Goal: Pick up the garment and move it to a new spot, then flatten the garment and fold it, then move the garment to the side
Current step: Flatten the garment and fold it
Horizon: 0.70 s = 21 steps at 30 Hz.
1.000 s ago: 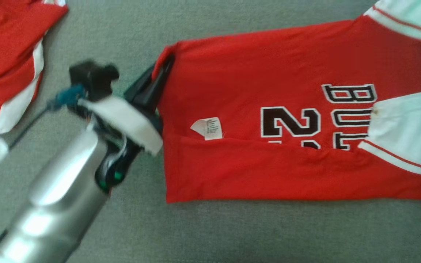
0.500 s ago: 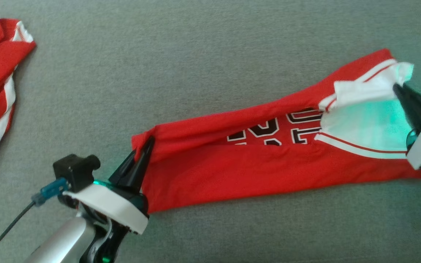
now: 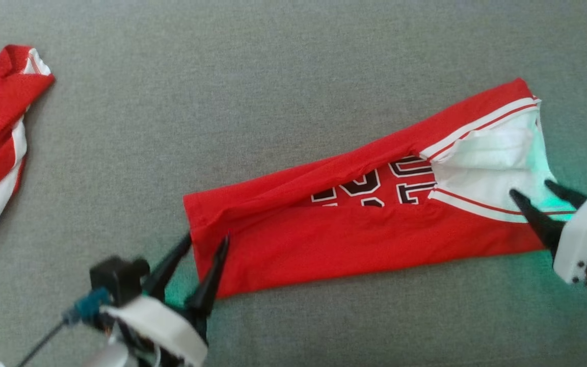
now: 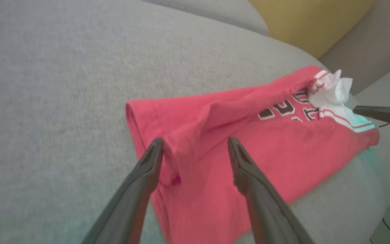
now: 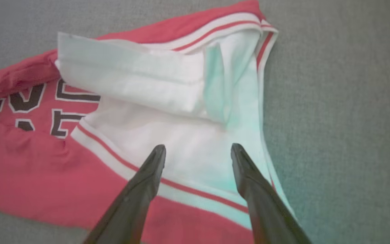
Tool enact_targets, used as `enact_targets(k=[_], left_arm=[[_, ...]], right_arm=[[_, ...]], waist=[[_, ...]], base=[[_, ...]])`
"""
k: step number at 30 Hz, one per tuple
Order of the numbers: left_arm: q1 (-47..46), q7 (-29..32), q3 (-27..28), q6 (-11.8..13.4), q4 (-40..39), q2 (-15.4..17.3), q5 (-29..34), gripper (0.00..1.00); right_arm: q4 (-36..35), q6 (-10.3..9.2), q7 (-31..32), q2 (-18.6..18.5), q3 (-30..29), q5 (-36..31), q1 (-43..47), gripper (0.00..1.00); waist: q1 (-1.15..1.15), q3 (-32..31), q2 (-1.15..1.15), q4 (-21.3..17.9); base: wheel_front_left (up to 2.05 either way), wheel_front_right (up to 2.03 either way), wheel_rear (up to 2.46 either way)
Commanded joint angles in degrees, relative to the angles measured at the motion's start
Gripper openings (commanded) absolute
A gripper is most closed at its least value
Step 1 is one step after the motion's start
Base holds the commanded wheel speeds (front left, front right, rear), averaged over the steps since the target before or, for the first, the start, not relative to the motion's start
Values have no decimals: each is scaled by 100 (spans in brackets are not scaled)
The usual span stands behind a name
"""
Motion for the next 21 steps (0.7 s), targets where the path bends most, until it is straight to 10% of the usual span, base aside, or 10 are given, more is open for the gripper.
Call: enact_targets(k=[1, 7, 12, 21], left_arm=[[32, -28, 137, 13, -131, 202, 38, 100], [354, -612, 345, 262, -229, 96, 71, 100], [317, -1309, 645, 613, -114, -260, 760, 100], [507, -1363, 1247, 549, -93, -1046, 2027, 100]], right_arm=[[-291, 39, 105, -256, -26, 91, 67, 100], [-289, 39, 45, -7, -794, -224, 1, 100], [167, 39, -23, 892, -1490, -824, -462, 100], [864, 39, 276, 1516, -1596, -1524, -950, 100]], waist=[[0, -63, 0, -5], [0, -166, 0, 57], [0, -178, 0, 180], [0, -43, 0, 383]], base=[[0, 0, 0], [0, 0, 0], [0, 0, 0], [0, 0, 0]])
